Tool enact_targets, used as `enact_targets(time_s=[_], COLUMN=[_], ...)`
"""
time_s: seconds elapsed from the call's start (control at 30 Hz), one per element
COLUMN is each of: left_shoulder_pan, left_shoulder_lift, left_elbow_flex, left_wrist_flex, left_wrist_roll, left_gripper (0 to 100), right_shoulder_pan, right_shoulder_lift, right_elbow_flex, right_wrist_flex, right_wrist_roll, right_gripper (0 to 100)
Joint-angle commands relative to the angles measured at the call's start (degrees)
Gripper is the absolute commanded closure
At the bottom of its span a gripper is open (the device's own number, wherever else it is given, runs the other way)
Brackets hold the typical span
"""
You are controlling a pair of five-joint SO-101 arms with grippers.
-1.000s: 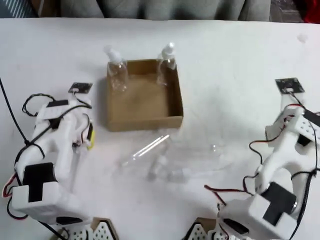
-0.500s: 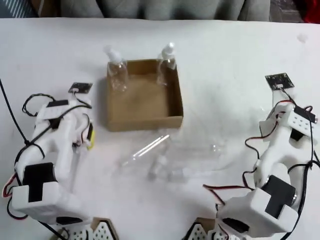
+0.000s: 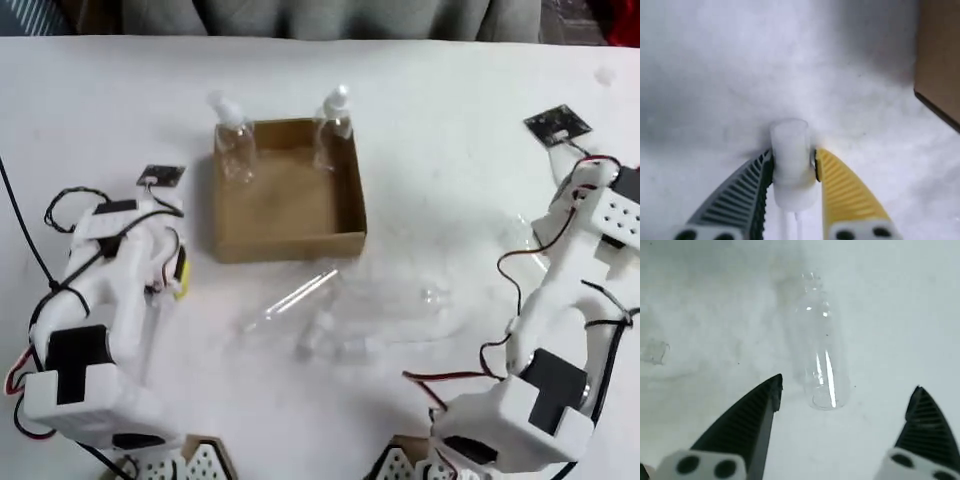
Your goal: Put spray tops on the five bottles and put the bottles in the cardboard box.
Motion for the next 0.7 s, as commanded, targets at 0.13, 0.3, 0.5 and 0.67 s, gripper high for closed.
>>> enact_targets(time_s=[0.13, 0.3, 0.5, 0.67], left_shoulder_pan=[0.04, 0.04, 0.04, 0.04], left_shoulder_lift=[-0.04, -0.04, -0.04, -0.04], left_elbow_flex=[-2.11, -2.11, -2.11, -2.20], left_wrist_flex=[0.53, 0.53, 0.53, 0.44], left_wrist_roll=[-0.79, -0.79, -0.79, -0.79], left_gripper=[98, 98, 98, 98], right_shoulder_pan=[-2.68, -2.33, -1.45, -0.84], right_shoulder_lift=[9.27, 17.19, 25.63, 31.08], right_elbow_flex=[-7.12, -14.68, -20.57, -24.09], right_wrist_flex=[4.97, 5.23, 5.32, 5.32], right_wrist_roll=[12.04, 15.91, 20.22, 20.84], right_gripper=[71.1, 67.0, 66.9, 66.9])
